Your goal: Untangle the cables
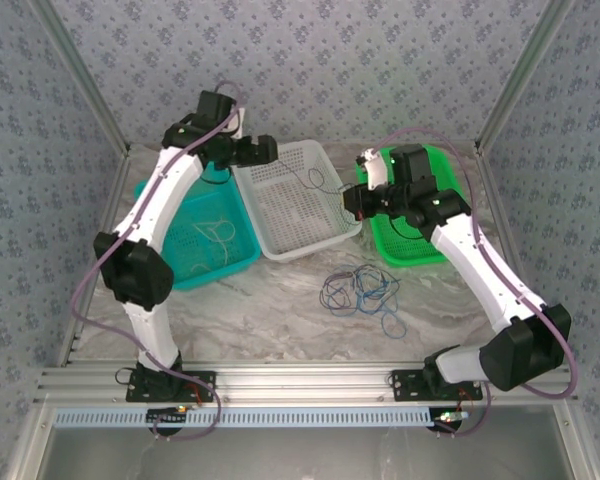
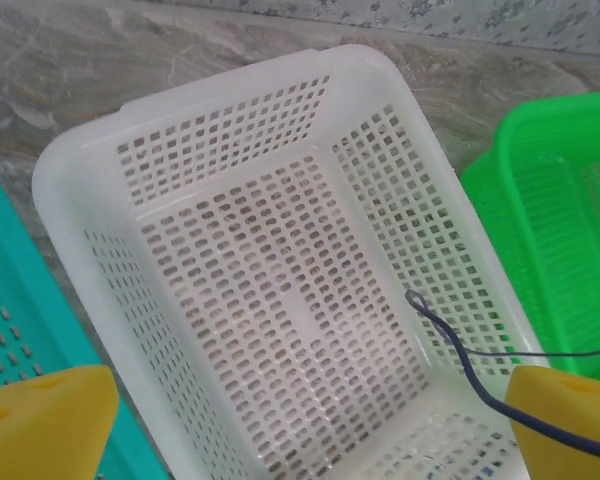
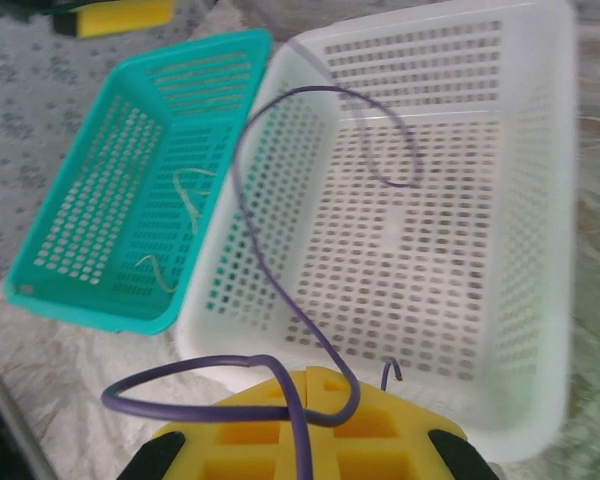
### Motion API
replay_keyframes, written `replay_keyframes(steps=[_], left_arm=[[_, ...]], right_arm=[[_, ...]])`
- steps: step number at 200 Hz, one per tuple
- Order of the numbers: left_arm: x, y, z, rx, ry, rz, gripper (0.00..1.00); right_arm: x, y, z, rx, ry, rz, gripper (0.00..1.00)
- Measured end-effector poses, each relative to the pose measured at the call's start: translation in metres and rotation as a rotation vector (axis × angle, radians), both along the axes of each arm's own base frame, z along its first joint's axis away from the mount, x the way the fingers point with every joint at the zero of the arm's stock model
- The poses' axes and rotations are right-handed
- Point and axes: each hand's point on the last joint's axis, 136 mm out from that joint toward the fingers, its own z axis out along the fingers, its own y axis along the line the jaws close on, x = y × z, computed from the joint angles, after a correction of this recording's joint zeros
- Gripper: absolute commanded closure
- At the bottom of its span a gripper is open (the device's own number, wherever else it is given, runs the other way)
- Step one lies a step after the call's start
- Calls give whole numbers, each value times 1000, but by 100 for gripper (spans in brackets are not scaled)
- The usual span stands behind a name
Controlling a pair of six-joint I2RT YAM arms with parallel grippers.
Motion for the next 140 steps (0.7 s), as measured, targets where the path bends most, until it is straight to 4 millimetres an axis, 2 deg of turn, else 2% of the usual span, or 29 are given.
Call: replay_keyframes(steps=[24,47,92,116,140], left_arm=[[-1,17,-9,-141,18,43,1],[-2,20,-9,-276,16,53,1],[-10,-14,35,-544,-74,-69,1],[-17,-15,51,-614,-119,-115,1],[-32,-17,58,-601,-157,-152,1]], right_arm=[[7,-19,-6,-23,21,-63,100],[5,-18,-8,-20,36,-64,100],[2,-2,-12,24,57,-44,100],[6,-5,-13,36,65,-66,100],[3,3,-7,78,58,-25,100]])
